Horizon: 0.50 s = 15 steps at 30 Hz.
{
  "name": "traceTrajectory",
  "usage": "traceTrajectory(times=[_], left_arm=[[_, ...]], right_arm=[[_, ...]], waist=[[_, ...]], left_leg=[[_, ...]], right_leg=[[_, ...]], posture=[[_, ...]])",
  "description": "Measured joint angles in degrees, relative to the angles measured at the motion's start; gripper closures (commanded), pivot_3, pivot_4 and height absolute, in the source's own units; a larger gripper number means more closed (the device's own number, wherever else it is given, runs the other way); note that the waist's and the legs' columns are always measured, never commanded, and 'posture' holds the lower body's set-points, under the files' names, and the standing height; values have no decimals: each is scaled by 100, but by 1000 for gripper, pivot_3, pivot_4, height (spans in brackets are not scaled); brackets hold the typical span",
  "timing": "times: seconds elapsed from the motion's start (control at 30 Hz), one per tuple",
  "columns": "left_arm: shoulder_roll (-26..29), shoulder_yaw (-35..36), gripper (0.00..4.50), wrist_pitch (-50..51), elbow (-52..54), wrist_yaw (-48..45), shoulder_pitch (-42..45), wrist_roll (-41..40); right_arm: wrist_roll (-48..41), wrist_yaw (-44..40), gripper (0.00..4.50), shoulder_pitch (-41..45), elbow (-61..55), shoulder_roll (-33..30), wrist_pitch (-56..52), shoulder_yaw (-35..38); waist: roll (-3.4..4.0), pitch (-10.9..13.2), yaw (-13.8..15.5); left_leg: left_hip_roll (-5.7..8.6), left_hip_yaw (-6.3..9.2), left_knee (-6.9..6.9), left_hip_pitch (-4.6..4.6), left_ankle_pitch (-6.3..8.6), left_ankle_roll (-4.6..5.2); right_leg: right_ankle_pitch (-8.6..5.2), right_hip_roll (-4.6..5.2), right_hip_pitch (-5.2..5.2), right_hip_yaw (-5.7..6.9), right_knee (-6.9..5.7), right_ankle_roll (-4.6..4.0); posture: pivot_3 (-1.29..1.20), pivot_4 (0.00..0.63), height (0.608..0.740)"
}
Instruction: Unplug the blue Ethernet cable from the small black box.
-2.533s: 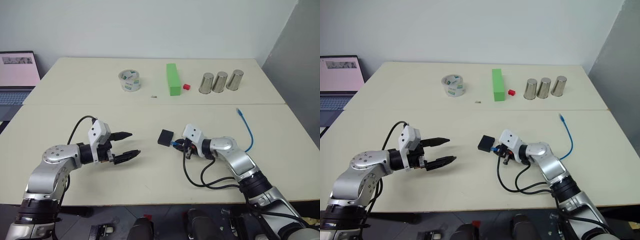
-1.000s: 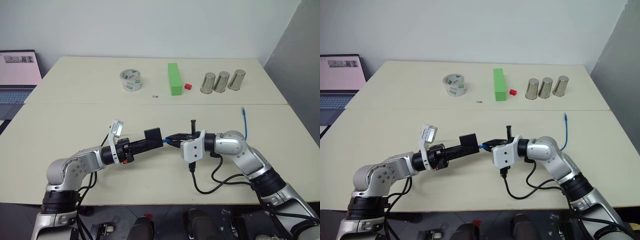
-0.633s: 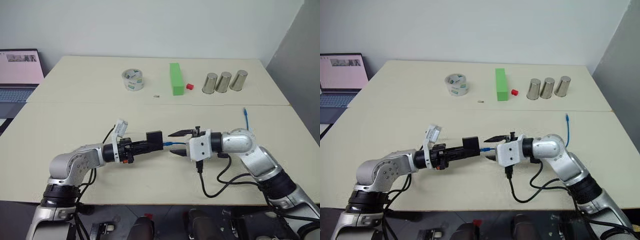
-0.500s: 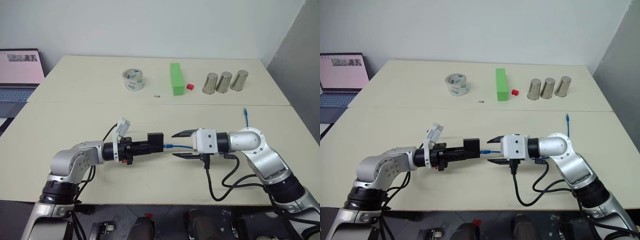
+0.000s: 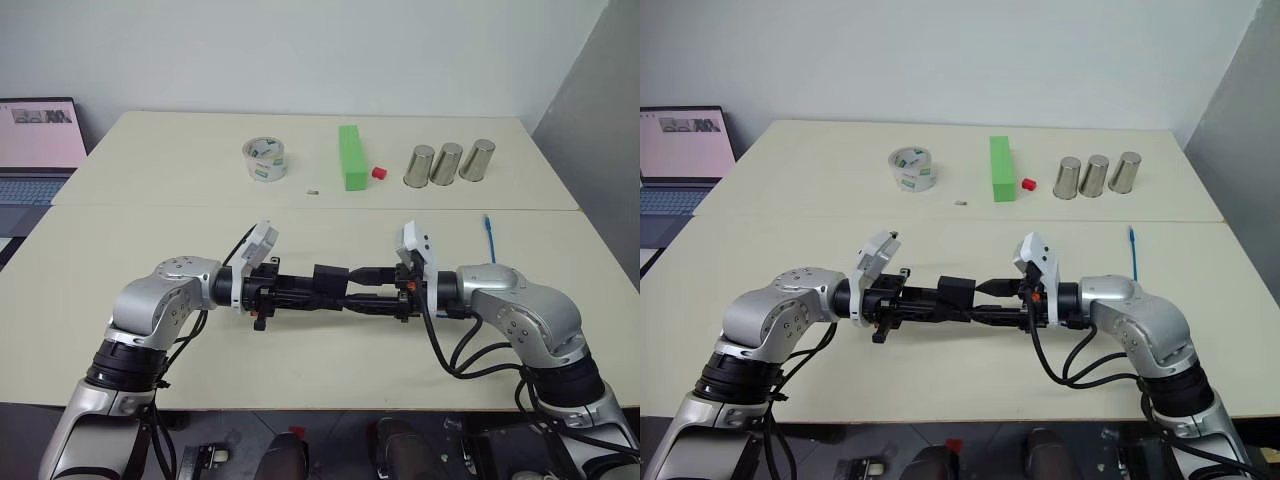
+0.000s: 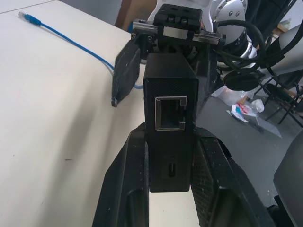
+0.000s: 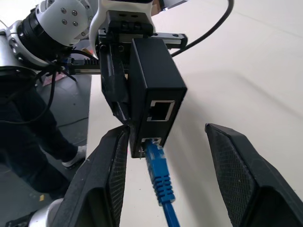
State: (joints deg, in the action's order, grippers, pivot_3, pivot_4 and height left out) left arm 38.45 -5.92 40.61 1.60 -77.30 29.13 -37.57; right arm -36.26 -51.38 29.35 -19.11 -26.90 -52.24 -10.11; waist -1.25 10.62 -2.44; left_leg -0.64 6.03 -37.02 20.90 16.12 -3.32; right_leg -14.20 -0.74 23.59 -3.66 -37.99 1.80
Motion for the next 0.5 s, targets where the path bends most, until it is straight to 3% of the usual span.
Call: traceTrajectory(times=[0.5], left_arm=[[18,1,3724,-112,0,-1,-25,43]], right_arm=[[-270,-170,1838,121,300,-200,-188,-7]], waist=[[0,0,-7]], left_leg=[[0,-1,0,0,0,0]], right_leg=[[0,-1,0,0,0,0]], posture=[[0,150,740]])
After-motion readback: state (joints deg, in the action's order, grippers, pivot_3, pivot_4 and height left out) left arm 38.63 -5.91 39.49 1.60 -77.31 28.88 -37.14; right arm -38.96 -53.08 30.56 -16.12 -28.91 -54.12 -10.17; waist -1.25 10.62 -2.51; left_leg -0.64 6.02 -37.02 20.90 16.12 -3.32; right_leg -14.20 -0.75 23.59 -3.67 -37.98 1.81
